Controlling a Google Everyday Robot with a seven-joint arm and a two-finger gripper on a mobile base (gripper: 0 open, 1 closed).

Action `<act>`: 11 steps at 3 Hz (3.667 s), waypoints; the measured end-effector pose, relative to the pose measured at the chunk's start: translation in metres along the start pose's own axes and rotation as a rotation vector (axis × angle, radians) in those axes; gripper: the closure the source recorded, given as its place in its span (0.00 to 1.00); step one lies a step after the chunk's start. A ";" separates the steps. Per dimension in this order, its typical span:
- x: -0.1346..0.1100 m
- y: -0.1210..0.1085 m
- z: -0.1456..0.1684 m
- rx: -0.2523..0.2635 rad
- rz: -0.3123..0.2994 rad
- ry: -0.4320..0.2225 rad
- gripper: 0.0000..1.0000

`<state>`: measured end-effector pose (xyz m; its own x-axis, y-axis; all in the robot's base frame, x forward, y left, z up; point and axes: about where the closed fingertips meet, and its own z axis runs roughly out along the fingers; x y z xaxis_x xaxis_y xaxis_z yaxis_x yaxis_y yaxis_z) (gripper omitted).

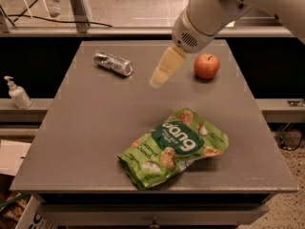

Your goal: Place redbull can upright

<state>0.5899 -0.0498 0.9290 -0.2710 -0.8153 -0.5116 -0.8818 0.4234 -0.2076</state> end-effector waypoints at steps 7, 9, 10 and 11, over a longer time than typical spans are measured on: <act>-0.122 -0.046 0.167 -0.032 0.049 0.079 0.00; -0.149 -0.032 0.200 0.001 0.017 0.136 0.00; -0.154 -0.030 0.213 0.027 0.004 0.187 0.00; -0.156 -0.033 0.224 0.041 -0.001 0.230 0.00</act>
Offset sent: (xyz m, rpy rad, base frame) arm 0.0815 0.0900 -0.0527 0.0727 0.0175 0.0015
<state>0.7480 0.1518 0.8294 -0.3556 -0.8821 -0.3090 -0.8667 0.4349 -0.2443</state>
